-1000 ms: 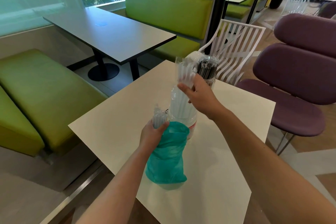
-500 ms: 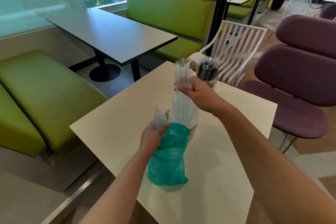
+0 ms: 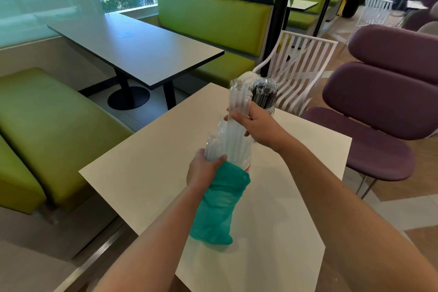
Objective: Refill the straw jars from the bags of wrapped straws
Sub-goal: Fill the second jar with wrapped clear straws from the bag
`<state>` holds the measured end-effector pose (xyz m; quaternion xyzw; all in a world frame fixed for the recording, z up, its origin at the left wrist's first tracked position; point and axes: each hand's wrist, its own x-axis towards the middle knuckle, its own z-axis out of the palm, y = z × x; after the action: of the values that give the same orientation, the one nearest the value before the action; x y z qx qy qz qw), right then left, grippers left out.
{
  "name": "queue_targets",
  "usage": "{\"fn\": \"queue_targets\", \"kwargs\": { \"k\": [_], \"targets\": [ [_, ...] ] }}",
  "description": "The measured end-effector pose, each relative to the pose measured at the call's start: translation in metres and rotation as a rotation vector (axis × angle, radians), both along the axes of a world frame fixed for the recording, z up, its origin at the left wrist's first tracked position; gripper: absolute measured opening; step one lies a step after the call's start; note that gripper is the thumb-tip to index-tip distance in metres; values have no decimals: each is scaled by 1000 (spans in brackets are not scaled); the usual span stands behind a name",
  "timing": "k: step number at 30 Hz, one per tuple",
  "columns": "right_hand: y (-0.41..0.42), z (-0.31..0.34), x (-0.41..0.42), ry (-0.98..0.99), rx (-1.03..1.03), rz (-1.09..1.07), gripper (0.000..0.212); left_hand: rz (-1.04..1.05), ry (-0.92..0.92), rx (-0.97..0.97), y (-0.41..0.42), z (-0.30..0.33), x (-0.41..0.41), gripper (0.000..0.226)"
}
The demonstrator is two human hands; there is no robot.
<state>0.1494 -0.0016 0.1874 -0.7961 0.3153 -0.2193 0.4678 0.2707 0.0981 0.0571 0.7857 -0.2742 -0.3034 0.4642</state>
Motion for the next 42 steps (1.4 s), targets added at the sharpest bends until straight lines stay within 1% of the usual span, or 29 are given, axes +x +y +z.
{"fn": "queue_targets", "kwargs": {
  "k": [3, 9, 12, 14, 16, 19, 20, 21, 22, 24, 25, 26, 28, 30, 31, 33, 35, 37, 38, 39, 42],
  "targets": [
    [-4, -2, 1, -6, 4, -6, 26, 19, 28, -1, -5, -2, -3, 59],
    [-11, -15, 4, 25, -7, -27, 38, 13, 71, -29, -5, -7, -2, 64],
    [-8, -30, 4, 92, -44, -116, 37, 6, 58, -18, -4, -8, -1, 61],
    [-5, -48, 2, 217, -158, -219, 40, -3, 39, -13, -5, -8, 0, 58],
    [-2, -66, 0, 341, -290, -284, 51, -7, 33, -11, -5, -8, 0, 59],
    [2, -74, 2, 422, -416, -334, 64, 1, 40, -12, -5, -9, -1, 61],
    [3, -72, 4, 409, -458, -362, 68, 2, 38, -9, -5, -9, -1, 61],
    [4, -68, 6, 348, -487, -390, 70, 3, 38, -12, -4, -9, -1, 61],
    [6, -63, 7, 242, -506, -402, 71, 3, 39, -11, -4, -10, -1, 61],
    [6, -55, 11, 23, -545, -344, 70, 1, 43, -13, -3, -10, -1, 62],
    [6, -53, 13, -13, -579, -277, 67, 0, 46, -13, -3, -10, -1, 62],
    [6, -52, 15, 17, -627, -201, 63, -4, 51, -9, -3, -10, -1, 63],
    [3, -60, 18, 193, -751, -78, 54, -5, 55, -2, -4, -10, -2, 64],
    [2, -79, 16, 384, -854, -33, 51, -3, 50, 3, -4, -9, -2, 64],
    [3, -89, 14, 442, -887, -24, 52, -5, 44, 3, -4, -9, -2, 63],
    [8, -106, 11, 484, -961, -15, 54, -16, 34, 4, -4, -8, -2, 60],
    [9, -109, 12, 451, -1016, -50, 51, -14, 38, 1, -4, -9, -2, 58],
    [4, -97, 16, 388, -997, -116, 46, -11, 38, -3, -3, -10, -1, 60],
    [0, -89, 18, 385, -955, -139, 46, -13, 40, -3, -3, -11, -1, 60],
    [-4, -82, 20, 414, -893, -140, 50, -15, 44, -6, -2, -12, -1, 59],
    [-17, -68, 25, 552, -665, -63, 73, -17, 67, 0, -1, -11, -1, 61]
  ]
}}
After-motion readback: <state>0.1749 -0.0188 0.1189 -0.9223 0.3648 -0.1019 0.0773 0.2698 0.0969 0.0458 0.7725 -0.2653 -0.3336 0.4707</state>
